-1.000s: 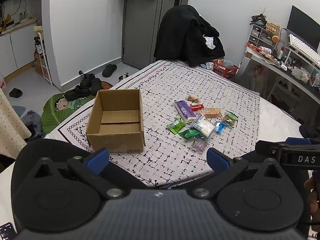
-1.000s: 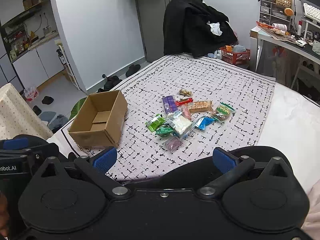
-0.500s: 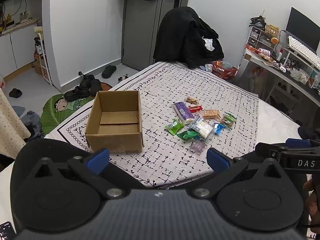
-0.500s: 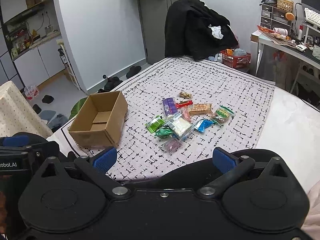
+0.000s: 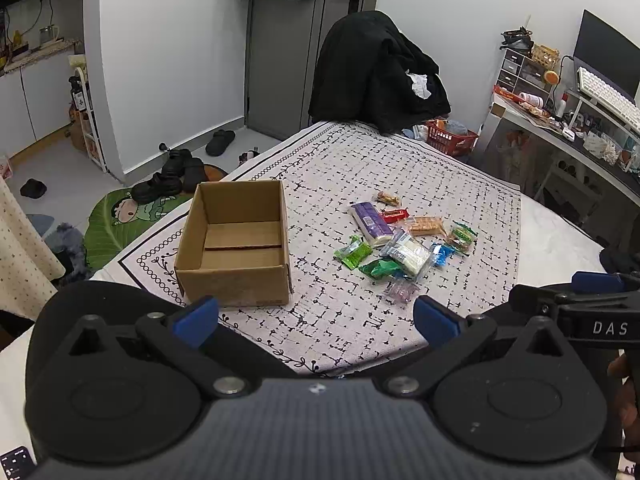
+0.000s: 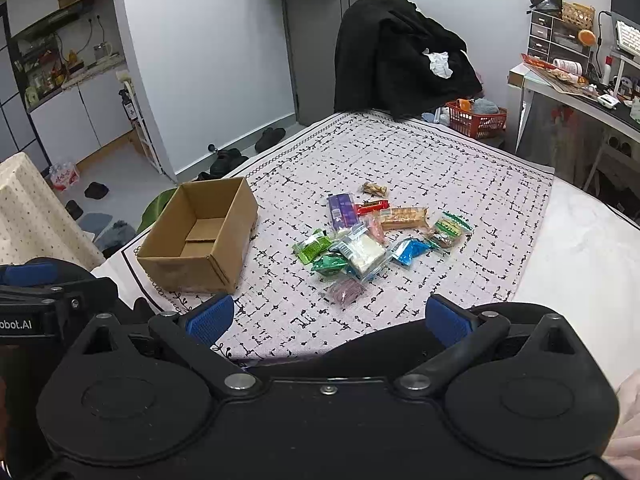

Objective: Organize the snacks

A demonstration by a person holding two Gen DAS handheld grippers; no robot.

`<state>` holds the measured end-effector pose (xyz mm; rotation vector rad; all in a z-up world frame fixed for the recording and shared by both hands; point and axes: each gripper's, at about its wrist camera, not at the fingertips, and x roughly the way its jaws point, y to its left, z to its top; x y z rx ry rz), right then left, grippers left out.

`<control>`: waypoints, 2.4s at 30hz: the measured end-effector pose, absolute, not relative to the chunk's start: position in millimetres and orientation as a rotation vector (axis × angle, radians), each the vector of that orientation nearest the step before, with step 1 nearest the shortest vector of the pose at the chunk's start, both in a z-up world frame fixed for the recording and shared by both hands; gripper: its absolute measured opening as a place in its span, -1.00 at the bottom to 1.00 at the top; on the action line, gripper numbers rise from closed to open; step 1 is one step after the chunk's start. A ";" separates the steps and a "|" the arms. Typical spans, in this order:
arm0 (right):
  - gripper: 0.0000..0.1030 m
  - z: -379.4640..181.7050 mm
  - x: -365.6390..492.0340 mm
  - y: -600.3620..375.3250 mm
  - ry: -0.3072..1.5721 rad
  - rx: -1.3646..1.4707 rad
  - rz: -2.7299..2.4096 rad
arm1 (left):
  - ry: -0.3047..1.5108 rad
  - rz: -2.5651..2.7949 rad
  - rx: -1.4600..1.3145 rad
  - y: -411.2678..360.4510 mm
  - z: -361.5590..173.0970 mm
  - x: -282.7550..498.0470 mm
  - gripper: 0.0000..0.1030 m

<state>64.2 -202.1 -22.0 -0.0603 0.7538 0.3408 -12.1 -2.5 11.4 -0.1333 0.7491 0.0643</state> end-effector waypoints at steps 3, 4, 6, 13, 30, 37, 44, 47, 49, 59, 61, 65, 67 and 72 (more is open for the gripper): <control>1.00 -21.8 65.5 -202.7 0.757 -0.054 0.347 | 0.753 0.065 -0.134 -2.7 10.3 -11.0 1.00; 1.00 -21.3 65.9 -202.6 0.756 -0.055 0.346 | 0.754 0.065 -0.132 -3.2 9.8 -10.6 1.00; 1.00 -21.4 66.9 -202.4 0.754 -0.054 0.346 | 0.757 0.063 -0.128 -3.3 9.0 -10.0 1.00; 1.00 -23.5 69.7 -202.3 0.763 -0.058 0.347 | 0.759 0.057 -0.121 -3.9 9.1 -9.0 1.00; 1.00 -28.5 85.3 -211.5 0.748 -0.046 0.280 | 0.761 0.066 -0.140 -6.3 5.9 1.9 1.00; 1.00 -35.5 97.5 -216.3 0.761 -0.030 0.298 | 0.757 0.061 -0.150 -9.0 1.0 12.2 1.00; 1.00 -44.3 110.7 -221.6 0.775 -0.019 0.310 | 0.757 0.058 -0.163 -15.8 -9.5 26.2 1.00; 1.00 -49.9 119.1 -223.3 0.795 0.003 0.346 | 0.759 0.043 -0.169 -19.7 -13.4 33.0 1.00; 1.00 -53.5 124.3 -224.0 0.806 0.013 0.355 | 0.758 0.034 -0.170 -23.1 -15.5 36.8 1.00; 1.00 -75.5 154.2 -235.0 0.856 0.072 0.327 | 0.750 0.025 -0.185 -35.5 -32.7 62.9 1.00; 1.00 -79.2 160.0 -236.4 0.863 0.080 0.324 | 0.751 0.031 -0.187 -38.6 -37.0 68.8 1.00; 1.00 -88.3 173.6 -237.9 0.882 0.097 0.324 | 0.747 0.042 -0.178 -44.4 -46.0 80.4 1.00; 1.00 -92.9 180.2 -238.5 0.892 0.099 0.320 | 0.754 0.048 -0.187 -45.3 -49.7 86.7 1.00; 1.00 -100.2 193.8 -245.0 0.898 0.134 0.311 | 0.770 0.058 -0.231 -47.1 -59.7 102.2 1.00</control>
